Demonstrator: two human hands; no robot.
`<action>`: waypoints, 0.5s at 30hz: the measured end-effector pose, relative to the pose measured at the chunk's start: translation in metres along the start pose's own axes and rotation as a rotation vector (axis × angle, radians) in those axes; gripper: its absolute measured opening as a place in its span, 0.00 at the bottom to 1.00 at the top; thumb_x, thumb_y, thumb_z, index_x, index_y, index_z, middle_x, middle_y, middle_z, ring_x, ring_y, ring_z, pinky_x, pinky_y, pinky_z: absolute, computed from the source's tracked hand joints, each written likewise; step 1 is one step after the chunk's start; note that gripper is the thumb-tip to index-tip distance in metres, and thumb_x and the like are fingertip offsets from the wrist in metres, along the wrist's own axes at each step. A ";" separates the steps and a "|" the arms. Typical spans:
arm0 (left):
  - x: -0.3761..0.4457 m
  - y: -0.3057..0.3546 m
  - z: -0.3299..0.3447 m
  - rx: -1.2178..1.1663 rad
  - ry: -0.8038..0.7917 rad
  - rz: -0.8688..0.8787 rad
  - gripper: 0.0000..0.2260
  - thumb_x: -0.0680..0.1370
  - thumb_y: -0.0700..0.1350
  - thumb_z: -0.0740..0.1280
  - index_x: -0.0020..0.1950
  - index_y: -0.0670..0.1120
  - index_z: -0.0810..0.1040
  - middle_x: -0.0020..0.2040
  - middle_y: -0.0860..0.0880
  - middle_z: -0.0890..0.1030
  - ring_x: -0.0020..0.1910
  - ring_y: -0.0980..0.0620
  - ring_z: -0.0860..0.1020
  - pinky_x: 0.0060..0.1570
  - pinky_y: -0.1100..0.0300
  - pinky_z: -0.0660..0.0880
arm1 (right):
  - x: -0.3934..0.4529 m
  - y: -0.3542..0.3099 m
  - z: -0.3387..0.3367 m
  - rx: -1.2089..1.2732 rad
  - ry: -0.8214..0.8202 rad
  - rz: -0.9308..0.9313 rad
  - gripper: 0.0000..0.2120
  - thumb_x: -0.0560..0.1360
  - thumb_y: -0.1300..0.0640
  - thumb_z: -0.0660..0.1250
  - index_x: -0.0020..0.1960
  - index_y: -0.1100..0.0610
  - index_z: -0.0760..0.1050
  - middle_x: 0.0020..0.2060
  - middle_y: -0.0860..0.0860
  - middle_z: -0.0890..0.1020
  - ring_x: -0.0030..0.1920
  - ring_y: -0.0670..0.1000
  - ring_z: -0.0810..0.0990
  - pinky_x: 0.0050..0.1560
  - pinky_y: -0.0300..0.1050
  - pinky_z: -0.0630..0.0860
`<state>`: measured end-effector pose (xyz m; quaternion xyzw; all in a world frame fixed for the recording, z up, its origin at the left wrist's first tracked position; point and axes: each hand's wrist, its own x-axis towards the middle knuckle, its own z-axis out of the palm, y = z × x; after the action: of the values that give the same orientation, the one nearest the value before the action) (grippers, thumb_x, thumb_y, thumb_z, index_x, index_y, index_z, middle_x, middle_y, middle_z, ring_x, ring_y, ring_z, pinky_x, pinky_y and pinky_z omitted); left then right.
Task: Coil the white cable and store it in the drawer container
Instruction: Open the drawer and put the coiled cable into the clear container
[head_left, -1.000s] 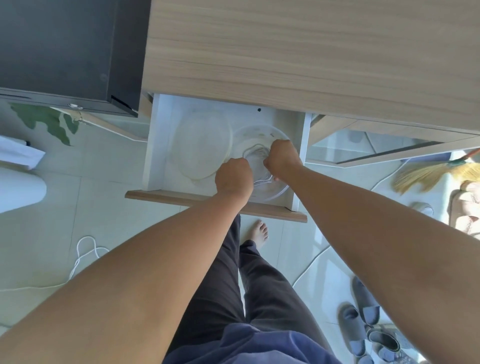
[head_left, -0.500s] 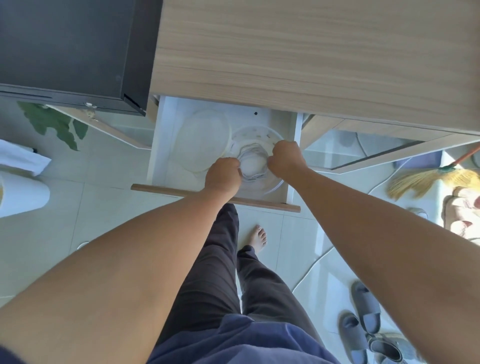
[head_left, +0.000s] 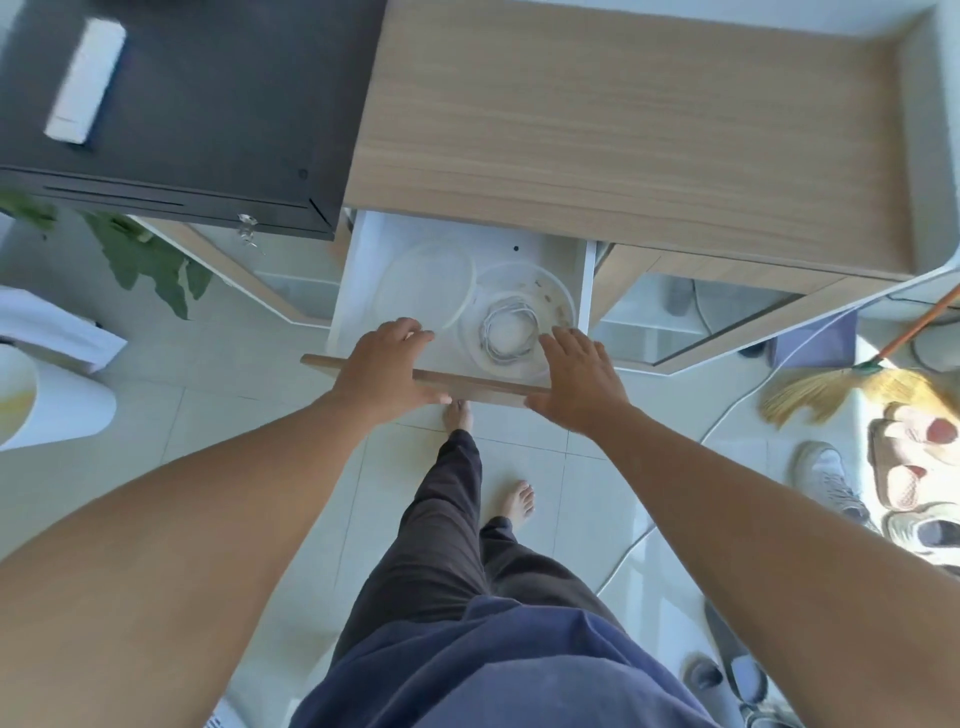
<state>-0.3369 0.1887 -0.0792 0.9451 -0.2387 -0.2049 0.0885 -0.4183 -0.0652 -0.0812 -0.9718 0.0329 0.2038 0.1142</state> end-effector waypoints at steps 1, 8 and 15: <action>0.001 -0.005 -0.001 0.076 0.001 0.005 0.41 0.69 0.62 0.73 0.75 0.47 0.64 0.74 0.46 0.65 0.73 0.46 0.64 0.71 0.50 0.61 | 0.000 0.000 0.000 -0.027 0.018 0.004 0.43 0.71 0.39 0.70 0.77 0.55 0.54 0.77 0.55 0.57 0.77 0.57 0.52 0.76 0.57 0.51; 0.024 -0.016 -0.018 0.257 0.024 -0.090 0.57 0.66 0.59 0.77 0.80 0.45 0.42 0.80 0.42 0.44 0.79 0.43 0.45 0.77 0.49 0.46 | 0.012 -0.005 -0.004 -0.073 0.107 0.033 0.48 0.71 0.44 0.71 0.80 0.55 0.46 0.80 0.55 0.48 0.79 0.57 0.46 0.77 0.58 0.47; 0.067 -0.009 -0.038 0.263 0.008 -0.071 0.57 0.67 0.55 0.78 0.80 0.43 0.41 0.80 0.42 0.41 0.79 0.44 0.42 0.77 0.49 0.44 | 0.052 0.003 -0.025 -0.118 0.124 0.101 0.49 0.70 0.46 0.72 0.80 0.56 0.46 0.80 0.54 0.47 0.79 0.57 0.45 0.77 0.59 0.47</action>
<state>-0.2635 0.1662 -0.0703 0.9572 -0.2296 -0.1710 -0.0423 -0.3618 -0.0748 -0.0806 -0.9847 0.0766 0.1503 0.0439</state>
